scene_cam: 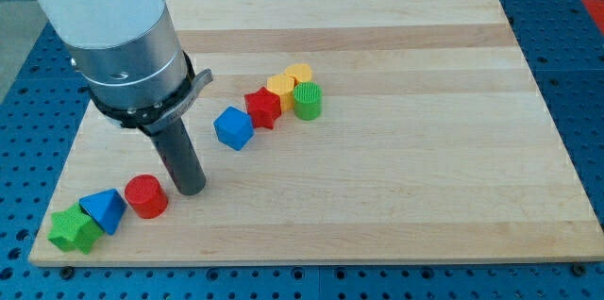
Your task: Move blue cube towards bottom left
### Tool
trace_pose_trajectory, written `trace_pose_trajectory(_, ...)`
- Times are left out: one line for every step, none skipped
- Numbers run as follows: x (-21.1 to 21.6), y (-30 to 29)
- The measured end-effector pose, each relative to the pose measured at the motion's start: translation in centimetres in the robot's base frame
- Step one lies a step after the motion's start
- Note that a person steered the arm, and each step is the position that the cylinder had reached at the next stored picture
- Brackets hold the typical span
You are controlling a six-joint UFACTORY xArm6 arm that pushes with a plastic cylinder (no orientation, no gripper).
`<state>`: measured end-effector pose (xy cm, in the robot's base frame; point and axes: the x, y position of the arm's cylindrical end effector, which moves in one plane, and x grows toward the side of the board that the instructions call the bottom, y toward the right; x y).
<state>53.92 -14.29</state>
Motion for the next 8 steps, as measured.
trace_pose_trajectory(-2.3, 4.1)
trace_pose_trajectory(-3.9, 9.8)
trace_pose_trajectory(-7.7, 8.7)
trace_pose_trajectory(-9.5, 5.2)
trace_pose_trajectory(-10.2, 1.1)
trace_pose_trajectory(-8.7, 1.0)
trace_pose_trajectory(-6.0, 0.9)
trace_pose_trajectory(-4.8, 2.5)
